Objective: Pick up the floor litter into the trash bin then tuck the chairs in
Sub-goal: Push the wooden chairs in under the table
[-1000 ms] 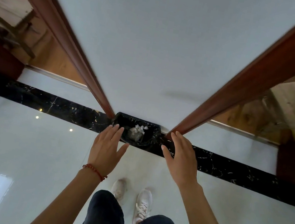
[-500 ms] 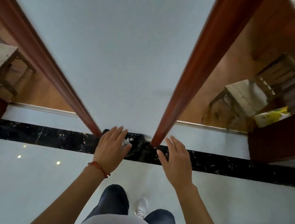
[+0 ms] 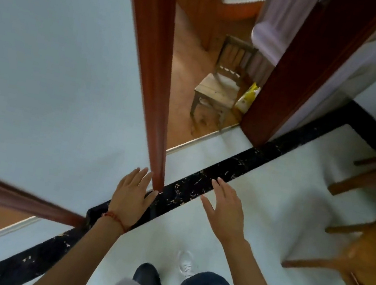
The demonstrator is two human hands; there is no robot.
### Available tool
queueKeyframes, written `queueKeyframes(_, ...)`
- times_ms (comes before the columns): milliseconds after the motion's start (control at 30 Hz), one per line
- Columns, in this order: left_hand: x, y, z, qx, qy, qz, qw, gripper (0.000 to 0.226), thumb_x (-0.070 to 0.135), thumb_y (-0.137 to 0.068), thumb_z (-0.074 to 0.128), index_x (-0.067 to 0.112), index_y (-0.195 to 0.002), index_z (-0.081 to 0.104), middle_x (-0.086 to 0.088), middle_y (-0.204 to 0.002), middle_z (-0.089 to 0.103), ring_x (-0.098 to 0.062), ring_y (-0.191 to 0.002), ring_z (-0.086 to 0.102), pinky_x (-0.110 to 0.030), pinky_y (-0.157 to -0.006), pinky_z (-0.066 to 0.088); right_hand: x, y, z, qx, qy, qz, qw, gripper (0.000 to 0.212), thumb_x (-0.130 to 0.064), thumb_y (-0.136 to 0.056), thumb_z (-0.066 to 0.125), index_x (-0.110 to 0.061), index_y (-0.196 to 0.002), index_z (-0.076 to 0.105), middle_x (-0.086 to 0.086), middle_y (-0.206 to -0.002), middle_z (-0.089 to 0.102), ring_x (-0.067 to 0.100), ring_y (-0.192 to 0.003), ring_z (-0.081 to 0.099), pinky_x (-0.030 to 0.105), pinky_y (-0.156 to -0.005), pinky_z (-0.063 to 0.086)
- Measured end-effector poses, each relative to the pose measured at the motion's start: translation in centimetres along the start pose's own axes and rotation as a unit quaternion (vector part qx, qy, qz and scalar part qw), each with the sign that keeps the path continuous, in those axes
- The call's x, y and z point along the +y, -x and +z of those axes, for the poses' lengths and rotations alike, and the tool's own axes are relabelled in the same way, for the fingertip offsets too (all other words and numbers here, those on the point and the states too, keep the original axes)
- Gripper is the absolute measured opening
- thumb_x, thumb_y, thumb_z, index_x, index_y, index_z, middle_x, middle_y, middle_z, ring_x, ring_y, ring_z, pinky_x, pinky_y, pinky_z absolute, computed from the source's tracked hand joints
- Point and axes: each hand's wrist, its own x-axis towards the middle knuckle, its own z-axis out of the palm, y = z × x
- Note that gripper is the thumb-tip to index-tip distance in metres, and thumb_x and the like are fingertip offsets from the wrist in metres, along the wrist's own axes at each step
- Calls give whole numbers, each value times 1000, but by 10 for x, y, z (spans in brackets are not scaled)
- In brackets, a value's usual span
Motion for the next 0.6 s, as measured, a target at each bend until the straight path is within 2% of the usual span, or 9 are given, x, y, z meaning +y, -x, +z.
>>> queueKeyframes(100,17,-5,7,-18,-3,59,998,63,46,-85,33,6,-132,44,-15,-140,43,-32,-132,34,-41,-108,25,15,31,-7,37,-5,62,997,73,-56,-83,20,-11,-135,42,10,-143,43,27,-133,38,40,-107,30)
queueKeyframes(200,44,-7,15,-53,-11,123,991,64,49,-85,29,5,-126,50,-17,-132,52,-36,-125,43,-46,-102,35,35,63,-11,53,-7,129,990,77,-58,-80,15,-12,-135,41,9,-143,42,26,-134,36,39,-108,29)
queueKeyframes(300,74,-6,24,-75,-23,187,979,58,44,-84,34,2,-118,57,-20,-119,61,-39,-113,54,-51,-91,44,55,96,-17,59,-8,190,980,64,-54,-90,28,-13,-138,36,7,-147,37,23,-137,30,37,-110,25)
queueKeyframes(367,95,-2,30,-83,-36,227,970,59,45,-86,32,2,-116,58,-19,-117,62,-39,-111,56,-50,-89,46,68,118,-20,73,-13,222,972,56,-45,-94,38,-14,-140,33,6,-149,33,22,-138,27,35,-112,21)
queueKeyframes(467,125,8,40,-96,-49,282,953,64,50,-90,24,3,-118,57,-18,-120,61,-37,-113,55,-48,-90,46,86,153,-27,100,-17,267,958,54,-42,-94,40,-14,-140,32,5,-149,32,21,-138,26,33,-112,21)
queueKeyframes(600,167,36,58,-83,-29,335,938,50,36,-88,52,4,-127,50,-18,-132,51,-36,-126,43,-47,-100,37,110,204,-34,135,-36,321,937,53,-40,-94,42,-13,-139,34,5,-148,34,21,-138,27,34,-110,23)
